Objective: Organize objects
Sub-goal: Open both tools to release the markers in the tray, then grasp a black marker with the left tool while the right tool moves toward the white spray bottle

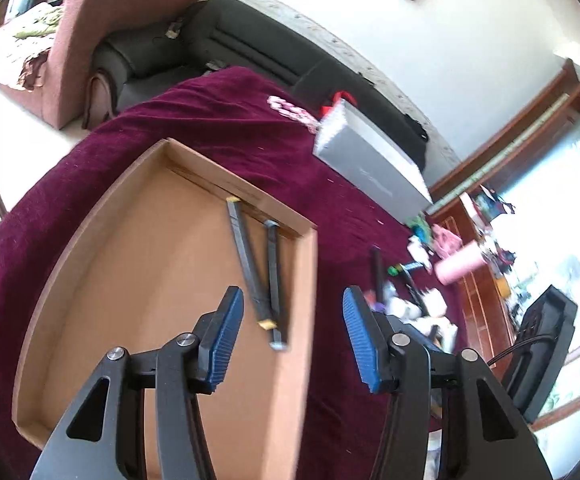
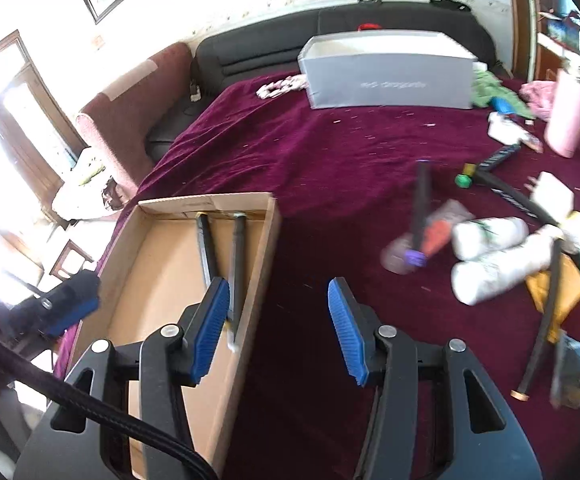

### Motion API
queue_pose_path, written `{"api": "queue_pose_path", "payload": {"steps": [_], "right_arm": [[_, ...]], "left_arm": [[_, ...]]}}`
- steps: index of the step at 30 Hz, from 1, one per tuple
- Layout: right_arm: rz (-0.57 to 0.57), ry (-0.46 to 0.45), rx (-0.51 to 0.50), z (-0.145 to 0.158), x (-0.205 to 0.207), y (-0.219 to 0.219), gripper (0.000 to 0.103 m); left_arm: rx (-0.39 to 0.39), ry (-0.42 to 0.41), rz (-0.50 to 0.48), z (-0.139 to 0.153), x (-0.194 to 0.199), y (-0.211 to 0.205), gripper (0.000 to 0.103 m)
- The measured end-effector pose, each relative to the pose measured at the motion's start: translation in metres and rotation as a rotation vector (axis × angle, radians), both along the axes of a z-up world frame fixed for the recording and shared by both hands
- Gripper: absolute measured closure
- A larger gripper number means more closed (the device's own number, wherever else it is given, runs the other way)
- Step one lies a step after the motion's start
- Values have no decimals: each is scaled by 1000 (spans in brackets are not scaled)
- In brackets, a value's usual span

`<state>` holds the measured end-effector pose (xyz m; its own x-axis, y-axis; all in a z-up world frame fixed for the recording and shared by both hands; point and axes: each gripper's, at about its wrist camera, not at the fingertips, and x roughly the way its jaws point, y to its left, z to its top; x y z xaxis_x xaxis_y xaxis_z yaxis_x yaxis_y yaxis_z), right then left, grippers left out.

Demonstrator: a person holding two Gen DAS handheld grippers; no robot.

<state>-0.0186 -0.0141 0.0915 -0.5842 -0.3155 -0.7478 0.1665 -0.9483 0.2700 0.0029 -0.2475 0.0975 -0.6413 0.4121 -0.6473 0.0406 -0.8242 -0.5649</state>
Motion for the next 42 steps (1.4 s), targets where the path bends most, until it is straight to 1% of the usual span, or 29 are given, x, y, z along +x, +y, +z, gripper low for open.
{"api": "queue_pose_path", "payload": {"steps": [5,8,13,18,21,22,23,26,28,29,32,35,37,40,42], "right_arm": [[-41,29,20,2,25,32,51],[-60,36,23,1,38,51,51],[-89,40,-8,-5,57,85,49],[-150,52,-37,-11,77,130,50],[-213,78,-77,-10,91,169,49],[-246,90,-89,-10,97,186,49],[-261,96,-94,-10,100,194,47],[-326,112,-105,-9,109,227,46],[-361,112,-123,-11,112,245,46],[-373,109,-130,-11,112,253,46],[-404,99,-153,-16,113,270,46],[-417,89,-170,-21,117,281,46],[-422,79,-181,-25,117,286,46],[-428,66,-196,-31,118,292,46],[-431,57,-208,-34,118,297,46]], "left_arm": [[-35,21,-65,12,18,36,57],[-61,16,-97,15,28,57,57],[-109,0,-150,14,40,89,57],[-141,-32,-199,3,40,123,57],[-171,-49,-234,-8,36,147,57],[-180,-53,-243,-11,34,154,57],[-187,-61,-254,-16,31,163,57],[-185,-105,-278,-31,22,187,57],[-189,-99,-292,-35,18,203,57],[-212,-88,-305,-36,16,214,57],[-288,-68,-353,-40,8,245,57],[-294,-50,-415,-44,-4,276,57],[-311,-33,-437,-46,-12,295,57],[-381,-7,-474,-51,-22,323,58],[-425,-3,-495,-58,-27,337,58]]}}
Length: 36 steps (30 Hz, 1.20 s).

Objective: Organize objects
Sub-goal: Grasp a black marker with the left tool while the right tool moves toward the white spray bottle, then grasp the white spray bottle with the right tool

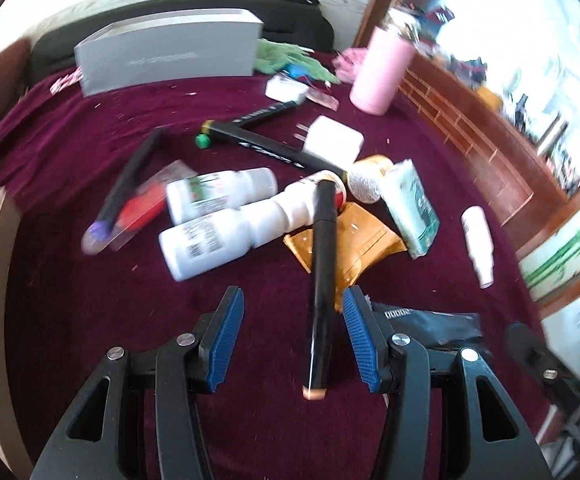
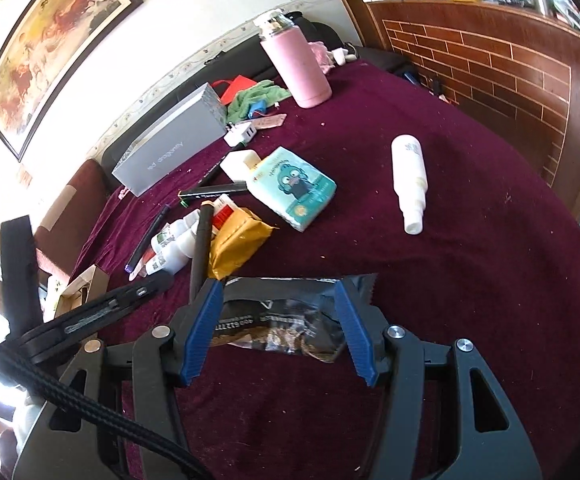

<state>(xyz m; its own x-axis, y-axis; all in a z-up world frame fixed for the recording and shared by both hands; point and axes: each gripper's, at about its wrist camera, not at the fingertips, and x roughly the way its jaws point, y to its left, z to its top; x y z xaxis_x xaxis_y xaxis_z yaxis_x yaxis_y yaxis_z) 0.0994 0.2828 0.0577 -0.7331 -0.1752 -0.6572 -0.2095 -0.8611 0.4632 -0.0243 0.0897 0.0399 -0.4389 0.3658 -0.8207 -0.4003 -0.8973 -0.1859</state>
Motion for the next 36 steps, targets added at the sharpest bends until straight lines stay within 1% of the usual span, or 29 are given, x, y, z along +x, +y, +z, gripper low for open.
{"api": "queue_pose_path", "payload": {"steps": [3,5,6,8,9,10,12,13,19,22,25,28,30,32,34,36], "right_arm": [[-8,2,-5,-1,2,8,46],[-11,1,-12,-1,2,11,46],[-13,0,-19,-2,1,13,46],[-14,-4,-26,-3,0,16,46],[-14,-6,-28,-4,-1,16,46],[-14,-8,-32,-5,-1,16,46],[-13,-14,-39,-7,-3,17,46],[-14,-20,-40,-8,-4,17,46],[8,-44,-30,-10,-9,12,46],[12,-52,-38,-9,-11,11,46],[14,-57,-39,-7,-12,9,46],[27,-60,-35,-6,-13,4,46],[52,-71,-20,-5,-18,-3,45],[106,-83,15,1,-30,-16,45],[165,-97,68,7,-44,-32,39],[225,-114,128,11,-59,-47,38]], "left_arm": [[-45,-1,-40,-10,-5,16,58],[-83,13,-54,-15,-7,24,58],[-97,22,-57,-17,-7,27,60],[-106,27,-56,-20,-7,29,71],[-102,9,-67,-23,-8,30,84],[-118,14,-68,-24,-7,31,89],[-159,32,-84,-25,-3,34,92],[-158,30,-89,-25,-2,33,92],[-82,18,-78,-14,7,11,92],[-60,17,-51,-8,13,-8,92],[-29,-9,-45,-6,22,-27,92],[-48,0,-37,-6,36,-41,92],[-43,-6,-31,-7,42,-50,92],[-39,-6,-14,-7,47,-60,92],[-37,-5,2,-7,51,-68,92],[-34,-11,20,-9,54,-76,92]]}}
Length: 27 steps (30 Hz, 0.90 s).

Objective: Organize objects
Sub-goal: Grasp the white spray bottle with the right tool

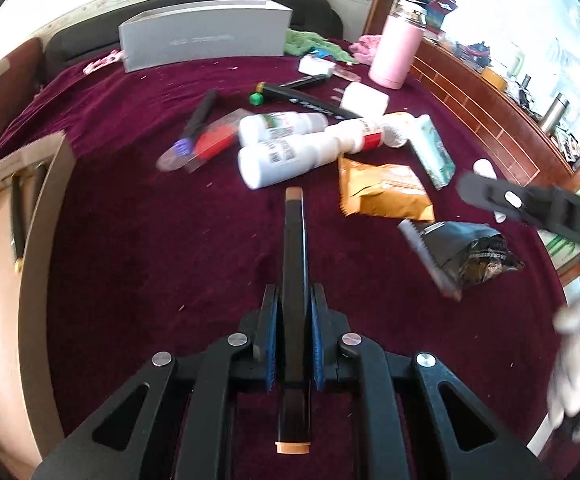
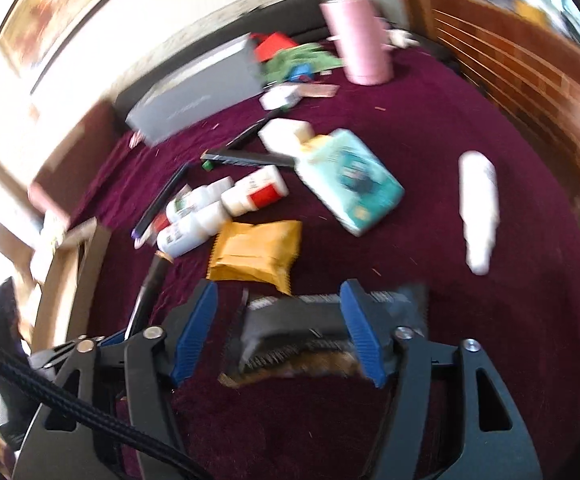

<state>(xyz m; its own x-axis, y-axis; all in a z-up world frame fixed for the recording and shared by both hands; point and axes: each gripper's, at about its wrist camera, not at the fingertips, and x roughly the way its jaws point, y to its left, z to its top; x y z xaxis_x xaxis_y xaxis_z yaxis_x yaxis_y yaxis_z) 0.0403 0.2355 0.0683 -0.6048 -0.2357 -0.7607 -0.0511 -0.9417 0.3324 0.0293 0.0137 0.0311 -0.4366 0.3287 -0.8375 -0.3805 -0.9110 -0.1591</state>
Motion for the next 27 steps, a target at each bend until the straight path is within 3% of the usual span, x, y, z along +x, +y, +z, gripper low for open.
{"api": "queue_pose_path", "payload": {"steps": [4,8,11,15,18,21,23,25,27], "right_arm": [[111,-47,160,-7,-39,-27,37],[124,-113,173,-21,-62,-24,38],[143,-117,154,-17,-54,-13,37],[231,-96,273,-8,-26,-4,37],[263,-99,308,-9,-16,10,37],[184,-60,348,-1,-11,35,37],[31,-36,356,4,-10,69,37],[-138,-63,361,0,-13,103,37],[-199,-104,336,-12,-17,122,37]], "left_arm": [[6,-21,17,-6,1,-8,92],[-2,-46,10,-12,0,-8,92],[-14,-46,-5,-12,-1,-4,92],[-25,-42,-23,-14,-4,3,92],[-28,-36,-13,-14,-6,4,92],[-36,-30,-13,-15,-7,4,92],[-65,-14,-24,-14,-4,8,92],[-52,-18,-24,-14,-3,8,92],[-47,-19,-20,-15,-3,8,92]]}}
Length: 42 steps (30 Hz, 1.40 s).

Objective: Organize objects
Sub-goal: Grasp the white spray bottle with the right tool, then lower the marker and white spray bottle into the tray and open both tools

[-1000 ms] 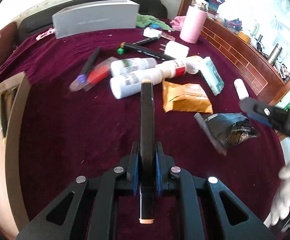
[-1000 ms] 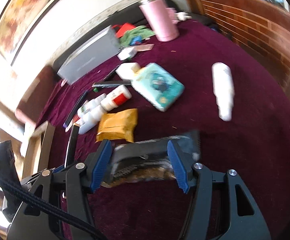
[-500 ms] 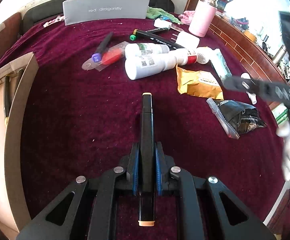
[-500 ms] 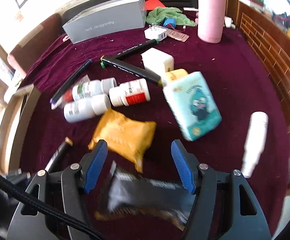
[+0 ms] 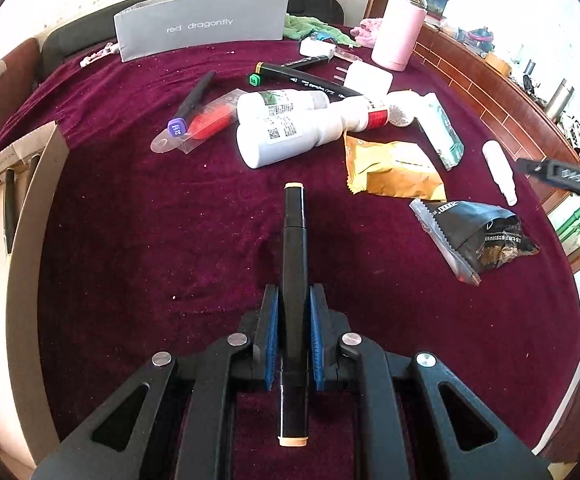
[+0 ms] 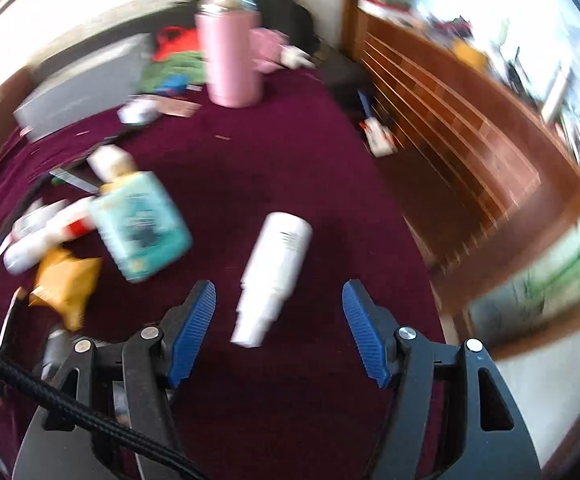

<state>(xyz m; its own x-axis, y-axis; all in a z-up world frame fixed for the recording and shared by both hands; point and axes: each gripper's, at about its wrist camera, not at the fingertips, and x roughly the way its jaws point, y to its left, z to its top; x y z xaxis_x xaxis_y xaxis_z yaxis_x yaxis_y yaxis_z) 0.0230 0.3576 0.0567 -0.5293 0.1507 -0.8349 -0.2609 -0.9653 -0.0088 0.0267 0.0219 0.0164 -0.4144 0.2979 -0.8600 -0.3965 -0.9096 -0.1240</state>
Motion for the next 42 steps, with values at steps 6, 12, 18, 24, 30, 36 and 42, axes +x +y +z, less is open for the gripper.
{"api": "queue_pose_path", "payload": {"steps": [6,12,18,24,30,36,42], "right_arm": [[-68,-55,26,-31,-28,1,40],[-86,-77,42,-43,-44,-8,73],[-68,-86,-66,-39,-30,-6,76],[-32,-30,-216,-22,-3,-7,76],[45,23,-297,3,17,-35,76],[180,60,-326,34,23,-93,76],[344,70,-387,61,20,-172,76]], "left_arm": [[-16,-8,24,-1,-4,4,92],[-20,20,40,-2,-11,11,91],[38,23,48,4,-4,-2,92],[116,75,69,29,9,-25,91],[208,120,100,56,26,-61,91],[276,157,175,85,40,-119,91],[269,201,290,109,38,-186,91]]}}
